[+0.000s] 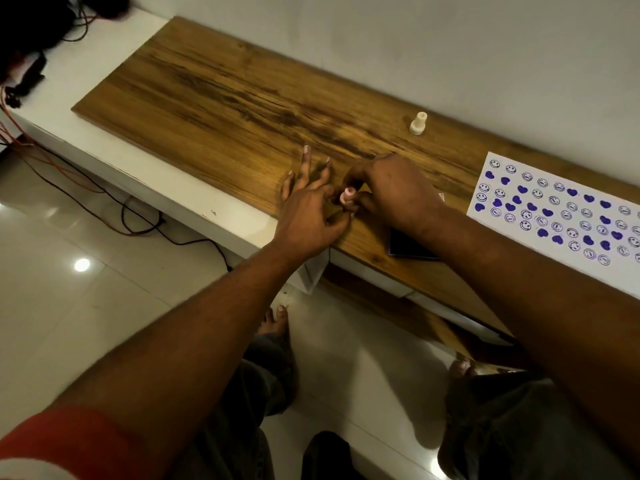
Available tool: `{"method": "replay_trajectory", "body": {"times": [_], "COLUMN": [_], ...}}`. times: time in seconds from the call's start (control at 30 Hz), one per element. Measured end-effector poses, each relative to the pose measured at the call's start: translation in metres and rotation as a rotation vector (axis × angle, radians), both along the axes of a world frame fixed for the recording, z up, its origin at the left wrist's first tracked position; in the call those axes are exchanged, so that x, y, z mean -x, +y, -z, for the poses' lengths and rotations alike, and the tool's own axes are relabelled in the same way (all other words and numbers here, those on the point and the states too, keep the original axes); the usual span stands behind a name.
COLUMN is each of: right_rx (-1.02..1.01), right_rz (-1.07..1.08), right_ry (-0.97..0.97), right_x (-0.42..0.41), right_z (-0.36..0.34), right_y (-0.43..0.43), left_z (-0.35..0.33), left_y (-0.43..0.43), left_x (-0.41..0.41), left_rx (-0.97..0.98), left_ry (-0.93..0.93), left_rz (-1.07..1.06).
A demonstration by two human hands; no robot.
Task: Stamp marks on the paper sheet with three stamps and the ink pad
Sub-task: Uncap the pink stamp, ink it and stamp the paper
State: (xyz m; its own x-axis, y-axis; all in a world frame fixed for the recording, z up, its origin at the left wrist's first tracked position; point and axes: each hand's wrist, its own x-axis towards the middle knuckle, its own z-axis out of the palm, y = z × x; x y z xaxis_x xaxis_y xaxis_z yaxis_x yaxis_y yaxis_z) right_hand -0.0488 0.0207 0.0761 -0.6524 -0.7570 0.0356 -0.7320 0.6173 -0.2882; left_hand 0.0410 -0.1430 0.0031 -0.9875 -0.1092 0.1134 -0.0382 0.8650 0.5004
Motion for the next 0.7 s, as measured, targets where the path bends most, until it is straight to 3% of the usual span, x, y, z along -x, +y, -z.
{"method": "replay_trajectory", "body": {"times": [0.37,0.53,0.7], "right_rx": [0.392,0.415,0.455], "right_rz": [0.294,0.499,0.77], "right_ry": [-0.251,-0.153,-0.222], "right_x": [0.01,0.001,-0.014], "right_z": [-0.044,-0.057,-0.042], "right_y": [0.081,0.184,0.287], "left_z": [-0.015,-0.036,-0.057], "left_y": [0.005,0.032,0.102], "left_x": [0.0,0.008,0.023], "left_rx": [-0.053,-0.099,-0.069], "left_ry": [-0.004,0.213,0.383], "left_rz": [-0.005,-0.035,0.153]}}
